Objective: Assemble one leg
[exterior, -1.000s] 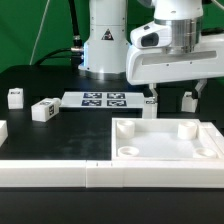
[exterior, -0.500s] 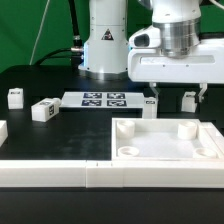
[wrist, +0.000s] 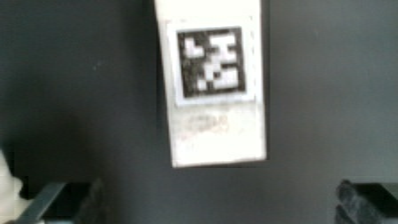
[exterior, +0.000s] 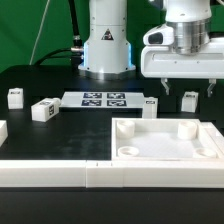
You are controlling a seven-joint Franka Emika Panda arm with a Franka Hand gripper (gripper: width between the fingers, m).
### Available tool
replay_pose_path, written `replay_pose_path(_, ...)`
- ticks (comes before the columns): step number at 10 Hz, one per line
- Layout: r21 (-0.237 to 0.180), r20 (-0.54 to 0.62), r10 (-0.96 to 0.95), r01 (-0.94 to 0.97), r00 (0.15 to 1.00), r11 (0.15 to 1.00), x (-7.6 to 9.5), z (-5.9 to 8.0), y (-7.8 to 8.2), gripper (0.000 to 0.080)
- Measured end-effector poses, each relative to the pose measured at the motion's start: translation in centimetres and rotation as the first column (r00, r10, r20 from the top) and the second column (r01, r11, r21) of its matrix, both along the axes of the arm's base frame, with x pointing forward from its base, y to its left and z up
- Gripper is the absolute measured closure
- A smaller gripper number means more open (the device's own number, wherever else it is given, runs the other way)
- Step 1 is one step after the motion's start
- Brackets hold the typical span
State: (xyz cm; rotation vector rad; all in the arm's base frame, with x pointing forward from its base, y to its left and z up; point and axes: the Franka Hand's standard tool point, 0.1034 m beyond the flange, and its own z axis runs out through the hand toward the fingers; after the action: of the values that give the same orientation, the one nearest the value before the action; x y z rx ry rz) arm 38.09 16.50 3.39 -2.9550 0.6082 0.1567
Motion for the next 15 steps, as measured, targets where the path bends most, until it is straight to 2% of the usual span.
replay_pose_path(2, 0.002, -0.019, 0.022, -0.022, 1.000, 1.000, -0.1, -0.1, -0.1, 0.0151)
replay_pose_path(3, 0.019, -0.087, 0.047, -0.045, 0.995, 0.999, -0.3, -0.1, -0.6, 0.0151)
replay_pose_path(5, 0.085, -0.216, 0.088, -0.070, 0.972, 0.994, 0.3, -0.2, -1.1, 0.0151)
replay_pose_path(7, 0.147, -0.334, 0.118, -0.072, 0.935, 0.987, 0.3, 0.4, -0.9, 0.0151)
replay_pose_path(10, 0.283, -0.557, 0.193, -0.033, 0.808, 0.958, -0.2, 0.6, -0.3, 0.0151)
replay_pose_path(11, 0.307, -0.611, 0.211, -0.017, 0.763, 0.952, -0.7, 0.2, -0.1, 0.0151)
replay_pose_path(13, 0.318, -0.652, 0.221, -0.003, 0.725, 0.948, -1.8, -1.3, 0.2, 0.0151)
replay_pose_path(15, 0.303, -0.660, 0.220, -0.014, 0.718, 0.953, -2.9, -2.1, 1.1, 0.0151)
